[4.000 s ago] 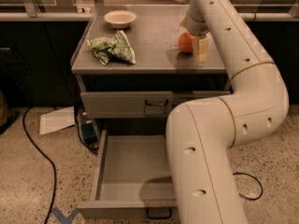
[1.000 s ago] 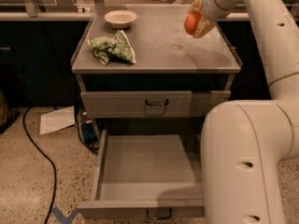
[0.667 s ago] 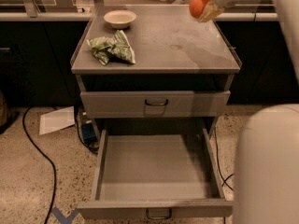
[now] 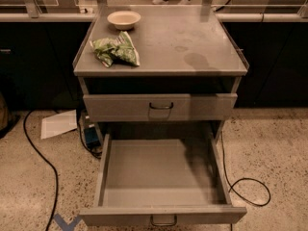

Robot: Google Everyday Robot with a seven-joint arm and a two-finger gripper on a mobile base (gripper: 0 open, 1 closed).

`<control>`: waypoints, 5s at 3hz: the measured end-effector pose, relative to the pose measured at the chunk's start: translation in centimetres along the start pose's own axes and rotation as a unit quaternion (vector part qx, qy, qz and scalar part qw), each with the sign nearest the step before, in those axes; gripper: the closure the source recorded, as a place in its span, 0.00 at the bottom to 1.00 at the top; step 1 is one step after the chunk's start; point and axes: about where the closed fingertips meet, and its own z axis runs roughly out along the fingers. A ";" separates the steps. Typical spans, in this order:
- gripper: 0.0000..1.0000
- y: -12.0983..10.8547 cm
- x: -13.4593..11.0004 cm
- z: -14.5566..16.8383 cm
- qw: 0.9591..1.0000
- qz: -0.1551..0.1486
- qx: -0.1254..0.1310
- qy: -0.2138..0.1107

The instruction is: Place orange into middle drawer

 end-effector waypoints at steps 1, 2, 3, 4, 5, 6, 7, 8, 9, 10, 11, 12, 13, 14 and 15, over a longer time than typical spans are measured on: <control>1.00 0.0 0.0 0.0 1.000 0.000 0.000 0.000; 1.00 0.8 -1.2 -0.3 1.000 -0.001 -0.002 -0.010; 1.00 3.7 -3.0 -1.0 0.999 0.029 -0.012 -0.022; 1.00 7.8 -5.7 -1.0 0.997 0.057 -0.032 -0.046; 1.00 11.3 -8.8 -0.8 0.993 0.072 -0.041 -0.081; 1.00 14.2 -12.0 -0.7 0.987 0.086 -0.050 -0.123; 1.00 14.3 -12.2 -0.7 0.987 0.088 -0.048 -0.125; 1.00 17.4 -13.6 -0.8 0.984 0.099 -0.055 -0.137; 1.00 23.3 -16.3 -1.0 0.974 0.118 -0.088 -0.169; 1.00 28.2 -18.4 -0.9 0.964 0.126 -0.122 -0.199; 1.00 31.6 -19.1 -0.5 0.957 0.128 -0.153 -0.210; 1.00 31.7 -19.2 -0.5 0.957 0.127 -0.153 -0.210; 1.00 35.2 -19.1 -0.2 0.958 0.135 -0.153 -0.204; 1.00 41.9 -18.7 0.3 0.956 0.161 -0.156 -0.188; 1.00 48.9 -17.8 1.1 0.955 0.185 -0.167 -0.159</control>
Offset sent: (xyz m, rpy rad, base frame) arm -0.0242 0.0192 -0.0110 0.0123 0.0077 0.0384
